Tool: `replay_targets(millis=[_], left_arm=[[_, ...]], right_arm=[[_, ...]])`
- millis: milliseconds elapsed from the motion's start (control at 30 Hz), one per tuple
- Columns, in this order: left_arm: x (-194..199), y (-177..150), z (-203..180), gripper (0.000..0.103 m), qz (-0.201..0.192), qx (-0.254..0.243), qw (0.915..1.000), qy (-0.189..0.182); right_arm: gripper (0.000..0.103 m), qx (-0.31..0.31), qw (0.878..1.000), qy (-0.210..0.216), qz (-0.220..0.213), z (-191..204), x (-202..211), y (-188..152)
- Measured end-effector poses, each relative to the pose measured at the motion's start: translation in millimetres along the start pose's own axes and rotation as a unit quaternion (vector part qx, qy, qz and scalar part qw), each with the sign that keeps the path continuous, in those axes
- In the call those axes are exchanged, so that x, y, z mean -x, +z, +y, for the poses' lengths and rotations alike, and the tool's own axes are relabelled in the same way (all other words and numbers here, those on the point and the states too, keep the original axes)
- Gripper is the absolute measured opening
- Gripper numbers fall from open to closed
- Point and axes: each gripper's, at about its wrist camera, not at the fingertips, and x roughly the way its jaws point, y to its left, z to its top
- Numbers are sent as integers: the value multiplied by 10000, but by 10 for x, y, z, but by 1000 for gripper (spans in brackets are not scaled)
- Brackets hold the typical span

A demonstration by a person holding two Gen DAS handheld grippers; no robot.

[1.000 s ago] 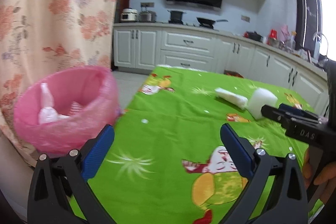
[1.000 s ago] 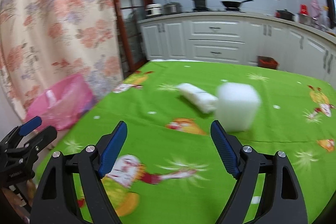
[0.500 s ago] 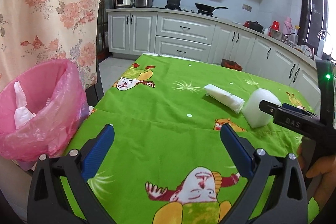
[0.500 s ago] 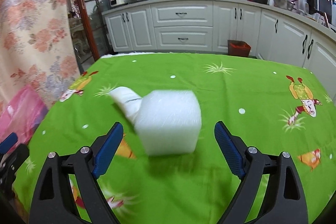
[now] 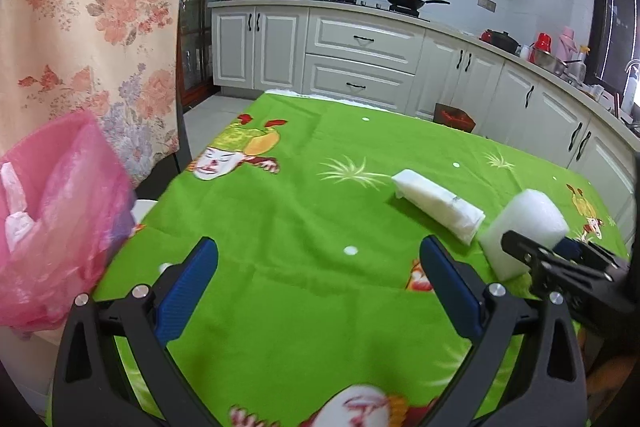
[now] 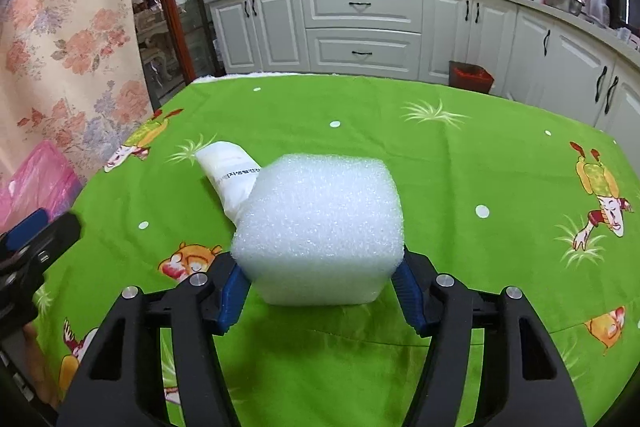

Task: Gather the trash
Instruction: 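Grasp the white foam block with the right tool while the left tool grasps the tissue pack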

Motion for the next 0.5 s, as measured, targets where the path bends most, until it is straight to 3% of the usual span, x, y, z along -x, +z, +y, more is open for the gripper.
replay_targets(millis=[500], left_arm=[[-644,266,-883,98,326,298,9986,-292]], right_arm=[[59,-706,9951,-199,-656,-589,547,-192]])
